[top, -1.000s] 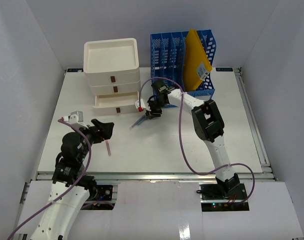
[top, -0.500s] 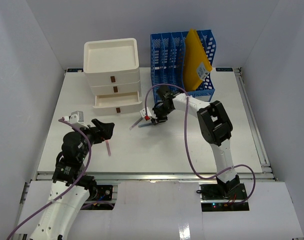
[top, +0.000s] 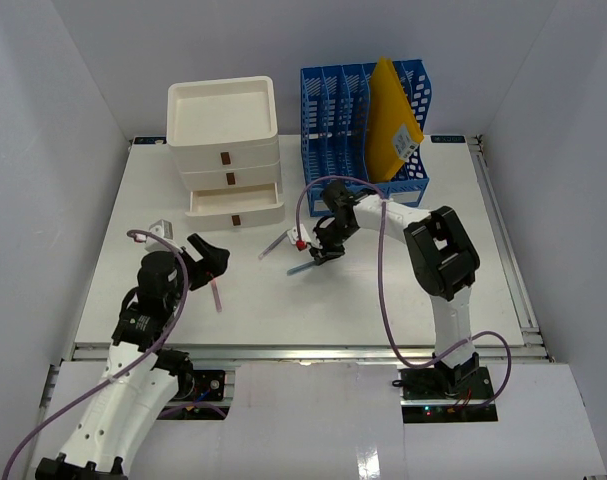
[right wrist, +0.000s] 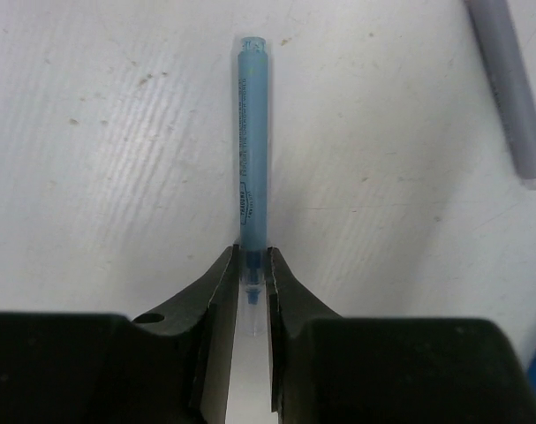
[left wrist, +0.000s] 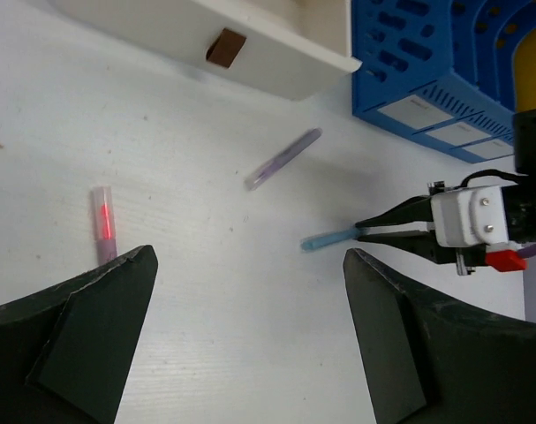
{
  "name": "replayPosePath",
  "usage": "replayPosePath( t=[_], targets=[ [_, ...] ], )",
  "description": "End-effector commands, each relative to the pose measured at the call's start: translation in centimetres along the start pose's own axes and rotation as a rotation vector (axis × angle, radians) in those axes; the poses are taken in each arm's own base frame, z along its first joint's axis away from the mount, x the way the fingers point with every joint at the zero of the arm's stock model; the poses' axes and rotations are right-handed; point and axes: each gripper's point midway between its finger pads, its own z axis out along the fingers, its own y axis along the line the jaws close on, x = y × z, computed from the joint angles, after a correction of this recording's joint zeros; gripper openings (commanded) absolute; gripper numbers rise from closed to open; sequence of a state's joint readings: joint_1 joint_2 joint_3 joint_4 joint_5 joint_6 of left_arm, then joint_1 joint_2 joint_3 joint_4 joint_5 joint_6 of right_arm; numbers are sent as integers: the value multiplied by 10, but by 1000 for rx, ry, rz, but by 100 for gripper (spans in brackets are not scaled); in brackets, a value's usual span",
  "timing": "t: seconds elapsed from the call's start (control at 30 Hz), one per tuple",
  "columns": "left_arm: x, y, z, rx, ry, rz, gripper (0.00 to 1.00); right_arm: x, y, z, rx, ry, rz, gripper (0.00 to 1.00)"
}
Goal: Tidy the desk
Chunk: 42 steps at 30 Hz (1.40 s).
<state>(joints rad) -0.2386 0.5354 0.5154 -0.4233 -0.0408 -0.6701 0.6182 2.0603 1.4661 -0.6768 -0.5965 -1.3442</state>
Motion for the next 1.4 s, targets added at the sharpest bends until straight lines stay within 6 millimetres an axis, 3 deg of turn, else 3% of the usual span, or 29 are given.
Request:
replayPosePath(
  t=[0.0,0.13,0.27,0.5,0.6,0.7,0.87,1.07,1.13,1.2,1.3,1.37],
  targets=[
    [19,21,7,-115,64,-76,97,-46,-4,-26,48,-86,85,8],
    [36,38,15,-212,133,-99,95,-94,-24,-47,108,-145,81,8],
    [47,51,21,-284,179,-104,94,-140,-79,-71,270,-194,68,8],
    [58,66,26,-356,204,-115,92,-168,-177,-69,549,-196,79,8],
    [60,69,28,-367,212,-112,91,-170,-207,-65,641,-199,68,8],
    [63,71,29,-378,221,-109,91,-169,-223,-58,705,-212,63,8],
    [69,76,32,-389,233,-106,90,-169,-235,-51,757,-218,57,10],
    [74,80,35,-398,245,-106,88,-163,-237,-43,765,-203,57,36],
    [75,81,37,-404,245,-101,85,-161,-230,-39,740,-201,62,40],
    [75,83,39,-415,247,-94,83,-169,-222,-48,728,-216,56,43],
    [74,86,44,-431,253,-77,81,-184,-194,-59,649,-262,46,46],
    [75,88,49,-442,265,-58,81,-192,-161,-74,578,-286,49,50]
  ],
)
